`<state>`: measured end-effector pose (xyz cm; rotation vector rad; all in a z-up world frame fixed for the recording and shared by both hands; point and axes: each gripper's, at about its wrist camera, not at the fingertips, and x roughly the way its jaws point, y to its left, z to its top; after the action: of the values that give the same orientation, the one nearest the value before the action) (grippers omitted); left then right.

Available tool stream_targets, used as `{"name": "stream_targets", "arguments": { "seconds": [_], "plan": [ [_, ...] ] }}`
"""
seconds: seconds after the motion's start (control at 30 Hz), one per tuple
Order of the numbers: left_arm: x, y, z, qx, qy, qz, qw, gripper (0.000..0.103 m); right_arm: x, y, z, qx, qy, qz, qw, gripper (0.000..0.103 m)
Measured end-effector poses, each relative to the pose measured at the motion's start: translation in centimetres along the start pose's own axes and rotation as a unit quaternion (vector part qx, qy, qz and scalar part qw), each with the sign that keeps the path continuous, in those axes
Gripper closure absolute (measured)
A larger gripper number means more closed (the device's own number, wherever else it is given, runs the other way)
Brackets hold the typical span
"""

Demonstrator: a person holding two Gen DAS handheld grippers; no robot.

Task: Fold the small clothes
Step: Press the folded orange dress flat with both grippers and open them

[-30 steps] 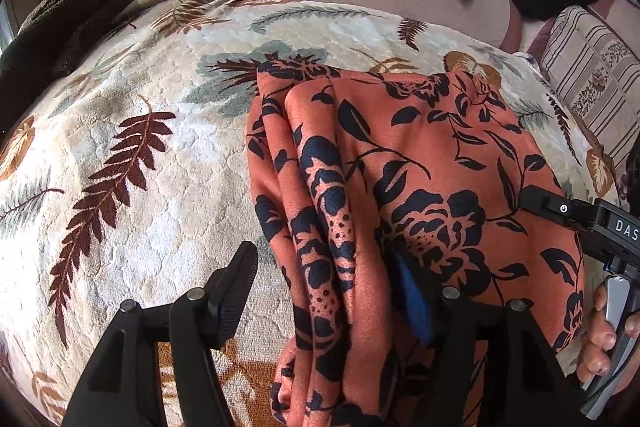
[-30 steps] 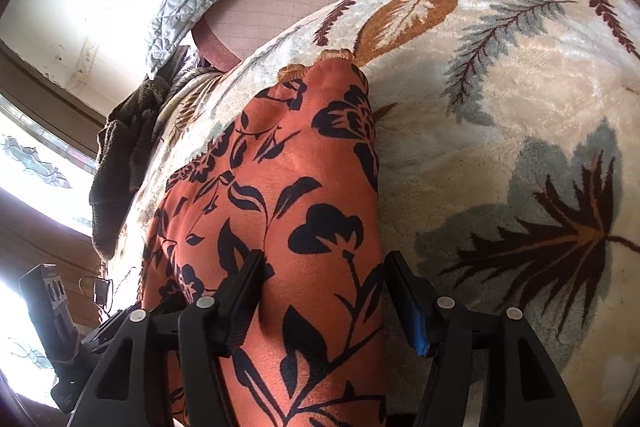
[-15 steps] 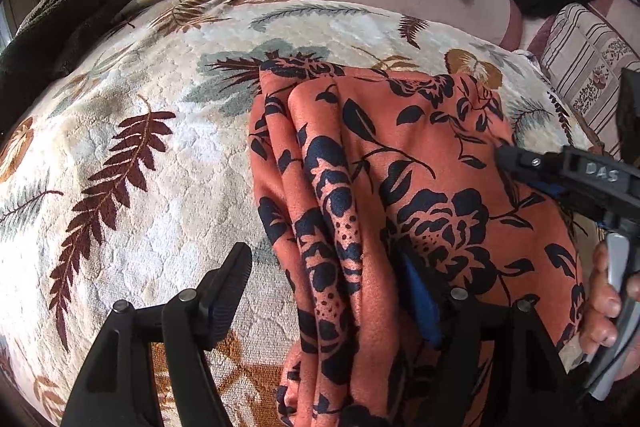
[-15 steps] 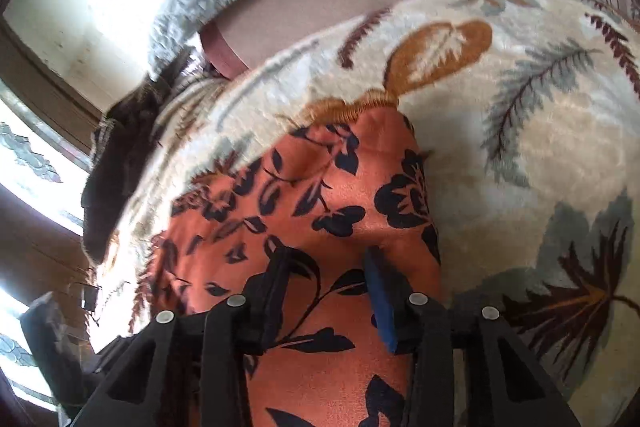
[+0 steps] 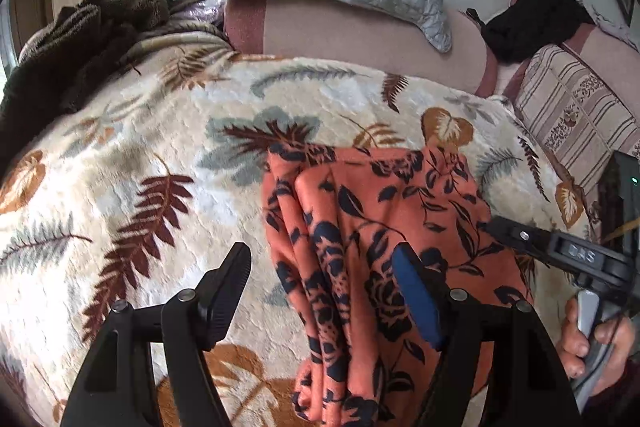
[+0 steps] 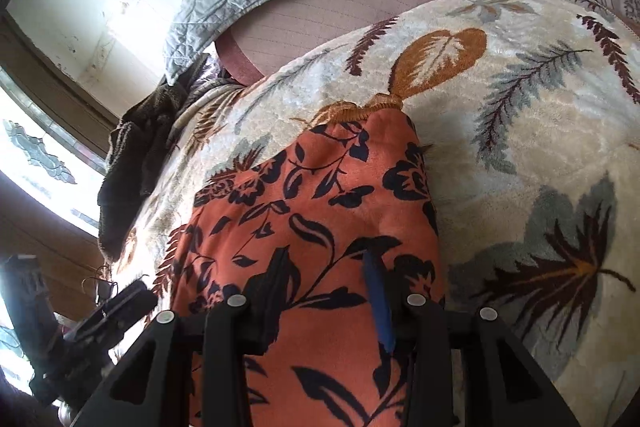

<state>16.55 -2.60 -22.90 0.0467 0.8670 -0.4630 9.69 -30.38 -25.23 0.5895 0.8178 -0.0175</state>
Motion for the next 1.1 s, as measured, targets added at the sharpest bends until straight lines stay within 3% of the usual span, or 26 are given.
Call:
{"name": "stream_targets", "arguments": {
  "seconds": [0.07,0.23,0.4,0.5,0.6,0.77,0.87,0.93,1.0,1.1],
  "plan": [
    [1.2,0.6,1.0,-0.002,0.004,0.031,0.9995,0.028,-1.4,0.8,-0.6,-0.011,-0.004,0.011,1.0,0.061],
    [6.2,1.5,2.0,-0.009,0.059,0.07,0.9958,0.028,-3.5,2.2,-3.1,-0.027,0.007,0.037,0.999,0.061],
    [8.0,1.0,1.0,0.024,0.076,0.109,0.9909,0.028,-2.2,2.0,-5.7,-0.019,0.07,0.033,0.997,0.061],
    [7.3,1.6,1.1,0.008,0.079,0.099,0.9919,0.028,-0.5,1.0,-6.7,-0.009,0.105,0.016,0.994,0.064],
    [5.3,1.9,1.1,-0.003,0.061,0.084,0.9946,0.028,-1.8,1.7,-6.5,-0.018,0.088,0.025,0.996,0.062],
    [-0.2,0.5,-0.4,0.011,0.011,0.013,0.9998,0.028,-3.8,3.0,-7.7,-0.047,0.058,0.061,0.995,0.062],
    [-0.7,-0.9,-1.8,0.039,0.013,0.028,0.9988,0.028,-3.5,3.3,-8.2,-0.059,0.054,0.034,0.996,0.062],
    [0.8,-1.4,-3.3,0.052,0.048,0.046,0.9965,0.028,-2.1,2.9,-8.6,-0.055,0.072,-0.004,0.996,0.063],
    [2.6,-1.3,-4.7,0.051,0.082,0.064,0.9933,0.028,-1.0,2.8,-8.7,-0.055,0.078,-0.014,0.995,0.063],
    [2.4,-0.5,-4.8,0.03,0.076,0.059,0.9949,0.027,-1.5,3.7,-8.5,-0.067,0.073,-0.015,0.995,0.058]
  ]
}}
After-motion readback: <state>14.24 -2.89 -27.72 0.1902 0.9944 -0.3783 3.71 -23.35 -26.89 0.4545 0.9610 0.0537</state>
